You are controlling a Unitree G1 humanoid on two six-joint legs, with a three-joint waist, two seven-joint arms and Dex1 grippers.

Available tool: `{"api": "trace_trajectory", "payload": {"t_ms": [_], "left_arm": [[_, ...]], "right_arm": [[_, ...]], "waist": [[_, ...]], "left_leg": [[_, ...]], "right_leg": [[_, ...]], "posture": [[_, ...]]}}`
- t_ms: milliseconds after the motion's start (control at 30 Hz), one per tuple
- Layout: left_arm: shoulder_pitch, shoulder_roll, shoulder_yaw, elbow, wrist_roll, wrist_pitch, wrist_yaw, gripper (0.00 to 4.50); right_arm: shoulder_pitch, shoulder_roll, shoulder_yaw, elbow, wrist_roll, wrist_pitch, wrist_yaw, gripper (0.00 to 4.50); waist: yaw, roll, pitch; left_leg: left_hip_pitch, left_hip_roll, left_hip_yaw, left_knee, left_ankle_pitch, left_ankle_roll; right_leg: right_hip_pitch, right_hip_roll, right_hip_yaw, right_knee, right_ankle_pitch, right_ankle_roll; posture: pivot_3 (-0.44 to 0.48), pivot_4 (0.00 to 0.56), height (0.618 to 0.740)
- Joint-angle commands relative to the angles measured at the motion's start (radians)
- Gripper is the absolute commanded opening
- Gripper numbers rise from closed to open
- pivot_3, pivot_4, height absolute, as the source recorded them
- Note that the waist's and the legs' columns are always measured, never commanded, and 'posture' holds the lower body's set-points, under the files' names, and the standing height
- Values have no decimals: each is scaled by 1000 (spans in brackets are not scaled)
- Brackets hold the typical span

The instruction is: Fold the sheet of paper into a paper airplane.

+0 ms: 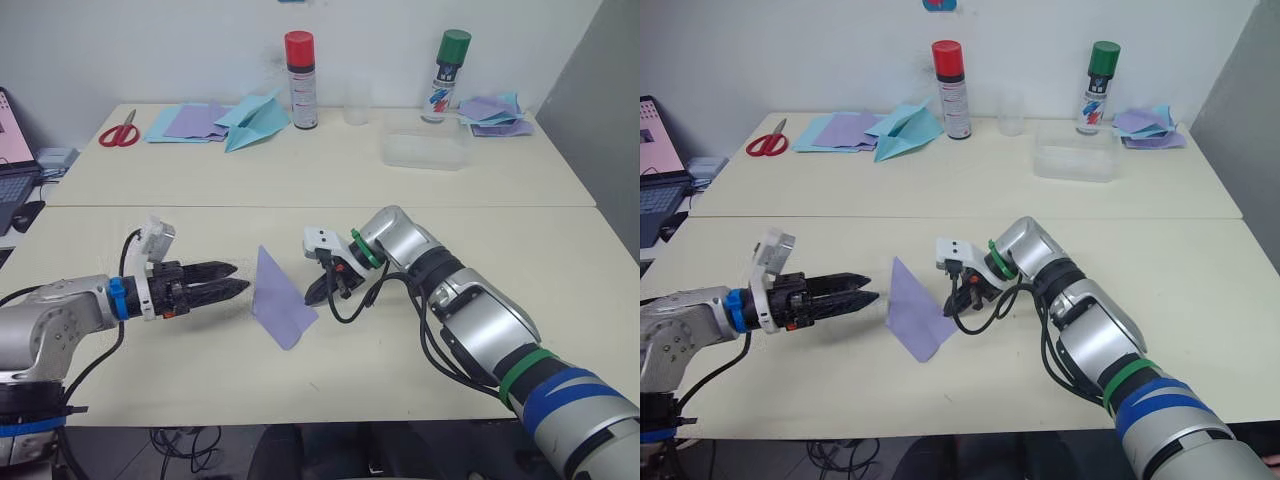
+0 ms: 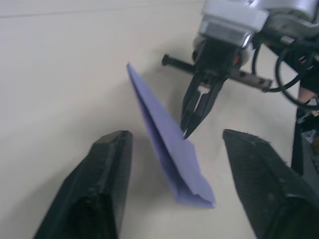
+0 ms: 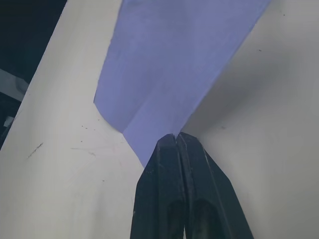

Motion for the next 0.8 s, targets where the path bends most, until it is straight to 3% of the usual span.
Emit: {"api": "trace_trajectory", "payload": {"t_ms": [33,300,400,767,800], "left_arm": [[-52,-22,-25,21,20,-27,7,4040],[-129,-69,-111,77,73,-42,-22,4040],[-114,-51,-112,69,68,-34,-48,3475],[-101,-44,-91,66,56,-32,-78,29],[-98,-45,-92,63,58,-30,-71,0]], "right_arm": [[-5,1,-24,-44,3,2,22,0],[0,11,-34,-66,1,17,13,0],[2,9,-37,-71,-1,23,8,0],[-1,13,-60,-64,8,27,-18,0],[-3,15,-69,-63,14,20,-22,189]], "waist": [[1,0,0],[2,0,0],[2,0,0],[2,0,0],[2,0,0]], "left_leg": [[0,0,0,1,0,0],[-1,-1,1,9,0,0],[-1,0,1,10,0,0],[-1,0,0,11,0,0],[-1,0,0,11,0,0]], "right_leg": [[0,0,0,0,0,0],[1,4,1,4,0,0],[1,6,1,5,0,0],[0,7,1,6,0,0],[1,7,1,6,0,0]], "posture": [[0,150,740],[0,150,740],[0,150,740],[0,150,740],[0,150,740]]}}
